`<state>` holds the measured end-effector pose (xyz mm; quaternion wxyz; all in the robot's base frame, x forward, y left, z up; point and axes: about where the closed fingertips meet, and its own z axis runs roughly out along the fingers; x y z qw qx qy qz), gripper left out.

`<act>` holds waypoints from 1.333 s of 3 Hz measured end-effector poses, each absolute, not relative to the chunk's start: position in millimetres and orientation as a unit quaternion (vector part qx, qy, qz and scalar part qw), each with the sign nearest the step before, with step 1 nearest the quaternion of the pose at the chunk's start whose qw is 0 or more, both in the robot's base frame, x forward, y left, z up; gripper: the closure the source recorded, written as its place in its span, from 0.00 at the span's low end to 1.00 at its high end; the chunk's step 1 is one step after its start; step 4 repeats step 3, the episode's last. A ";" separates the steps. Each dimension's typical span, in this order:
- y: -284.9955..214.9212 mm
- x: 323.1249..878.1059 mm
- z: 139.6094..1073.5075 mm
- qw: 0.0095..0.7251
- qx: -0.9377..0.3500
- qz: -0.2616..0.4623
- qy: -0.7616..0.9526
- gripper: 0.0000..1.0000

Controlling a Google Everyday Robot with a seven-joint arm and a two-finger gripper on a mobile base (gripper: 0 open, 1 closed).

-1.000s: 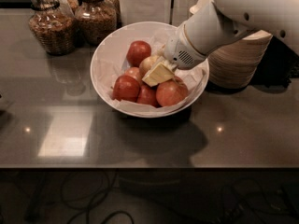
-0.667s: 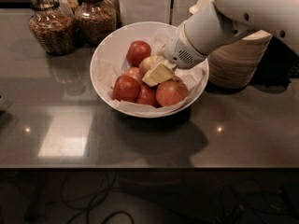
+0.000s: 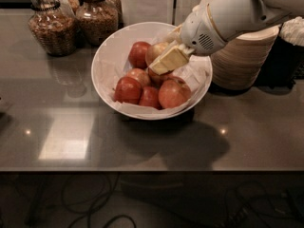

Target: Pick apple from white bowl

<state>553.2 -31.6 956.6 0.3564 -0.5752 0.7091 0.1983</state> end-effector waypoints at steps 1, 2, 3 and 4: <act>-50.8 551.0 990.0 0.394 -0.564 0.212 0.694 1.00; -61.4 547.1 1015.9 0.414 -0.570 0.218 0.676 1.00; -61.4 545.7 1022.8 0.418 -0.572 0.218 0.671 1.00; -61.4 545.7 1022.8 0.418 -0.572 0.218 0.671 1.00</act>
Offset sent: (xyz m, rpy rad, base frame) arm -0.0096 -0.0481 0.0893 0.1536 -0.1213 0.0444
